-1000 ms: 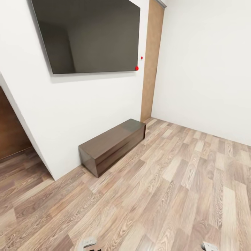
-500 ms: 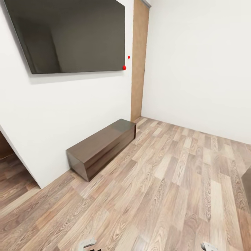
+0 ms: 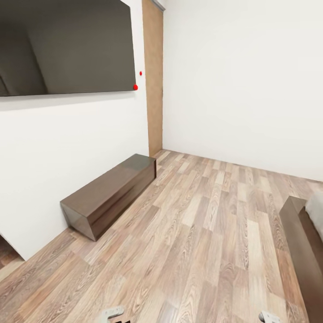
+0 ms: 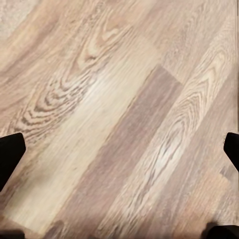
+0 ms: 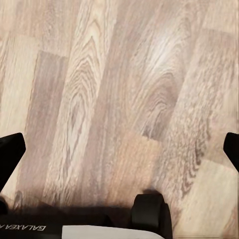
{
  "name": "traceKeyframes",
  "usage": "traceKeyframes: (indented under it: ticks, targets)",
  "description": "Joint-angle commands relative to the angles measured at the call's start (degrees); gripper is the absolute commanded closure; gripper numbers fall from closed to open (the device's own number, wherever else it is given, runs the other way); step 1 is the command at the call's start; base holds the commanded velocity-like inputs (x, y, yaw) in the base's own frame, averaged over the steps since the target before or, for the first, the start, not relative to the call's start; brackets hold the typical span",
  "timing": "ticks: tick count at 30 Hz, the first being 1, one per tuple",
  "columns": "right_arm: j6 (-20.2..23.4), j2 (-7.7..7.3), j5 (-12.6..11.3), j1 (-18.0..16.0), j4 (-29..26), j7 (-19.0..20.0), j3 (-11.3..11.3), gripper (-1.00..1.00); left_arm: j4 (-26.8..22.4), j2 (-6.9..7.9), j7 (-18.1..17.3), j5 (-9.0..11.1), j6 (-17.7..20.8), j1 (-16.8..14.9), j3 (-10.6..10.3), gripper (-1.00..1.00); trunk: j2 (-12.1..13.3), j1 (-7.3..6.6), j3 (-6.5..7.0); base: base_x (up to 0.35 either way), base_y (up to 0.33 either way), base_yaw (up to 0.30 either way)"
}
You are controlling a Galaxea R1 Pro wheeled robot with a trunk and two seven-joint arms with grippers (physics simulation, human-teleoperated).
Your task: In the bedroom, move the book from the bed onto either nightstand, and place the two sandals side by side next to the bed.
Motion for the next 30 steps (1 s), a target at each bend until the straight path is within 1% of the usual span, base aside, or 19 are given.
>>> traceKeyframes:
  ticks: [1, 30]
  targets:
    - [0.41, -0.02, -0.51, -0.08, 0.13, 0.19, -0.27, -1.0, 0.06, 0.01, -0.3, 0.57, -0.05, -0.02, 0.12, -1.0, -0.02, -0.01, -0.05, 0.0, 0.0, -0.3]
    - [0.46, -0.02, -0.51, -0.1, 0.13, 0.19, -0.25, -1.0, 0.06, 0.03, -0.3, 0.59, -0.05, -0.02, 0.14, -1.0, -0.02, -0.01, -0.05, 0.0, 0.0, -0.298]
